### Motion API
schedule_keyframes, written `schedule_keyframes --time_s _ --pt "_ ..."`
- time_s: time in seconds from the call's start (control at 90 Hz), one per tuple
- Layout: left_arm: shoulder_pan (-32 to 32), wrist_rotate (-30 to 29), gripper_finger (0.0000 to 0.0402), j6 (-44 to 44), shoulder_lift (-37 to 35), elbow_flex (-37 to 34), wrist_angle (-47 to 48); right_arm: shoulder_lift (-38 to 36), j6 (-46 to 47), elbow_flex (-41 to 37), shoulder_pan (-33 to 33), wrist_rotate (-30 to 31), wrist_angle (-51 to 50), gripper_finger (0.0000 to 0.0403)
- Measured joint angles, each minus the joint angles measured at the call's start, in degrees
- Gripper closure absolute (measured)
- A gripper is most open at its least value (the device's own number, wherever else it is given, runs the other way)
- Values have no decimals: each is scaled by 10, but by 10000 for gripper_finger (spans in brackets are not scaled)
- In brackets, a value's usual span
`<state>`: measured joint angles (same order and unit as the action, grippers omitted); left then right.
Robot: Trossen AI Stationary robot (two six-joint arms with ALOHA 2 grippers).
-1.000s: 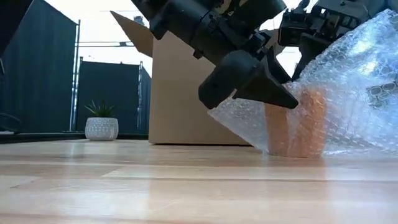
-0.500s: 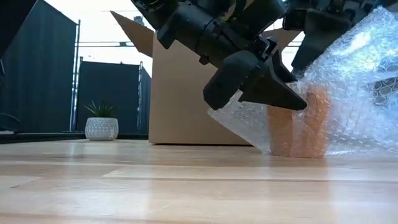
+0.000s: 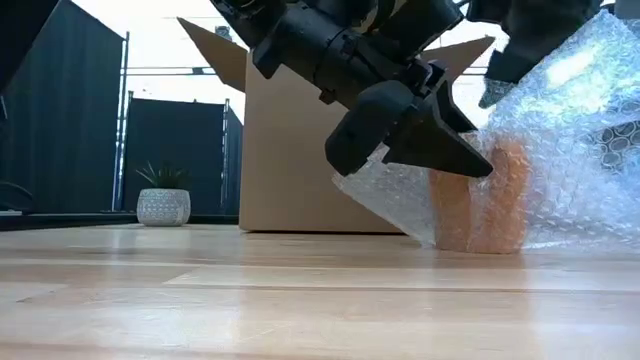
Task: Wrap mug
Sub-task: Wrap the orange mug with transparent bubble wrap
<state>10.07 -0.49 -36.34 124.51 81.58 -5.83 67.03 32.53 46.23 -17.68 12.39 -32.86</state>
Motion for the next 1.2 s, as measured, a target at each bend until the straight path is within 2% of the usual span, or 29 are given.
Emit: schedule_keyframes --time_s 0.089,0.533,0.789,0.967,1.2 --pt "0 -1 252 0 0 0 -3 20 28 0 2 30 -8 281" --pt "1 -10 252 -2 0 -1 -7 176 61 5 13 40 18 281" --pt "20 -100 252 -29 -33 -4 11 167 58 2 17 34 24 281" --pt "28 -141 252 -42 -67 -5 31 163 53 0 16 25 17 282" --pt "21 -137 252 -54 -73 -5 -4 163 53 -1 15 22 30 282"
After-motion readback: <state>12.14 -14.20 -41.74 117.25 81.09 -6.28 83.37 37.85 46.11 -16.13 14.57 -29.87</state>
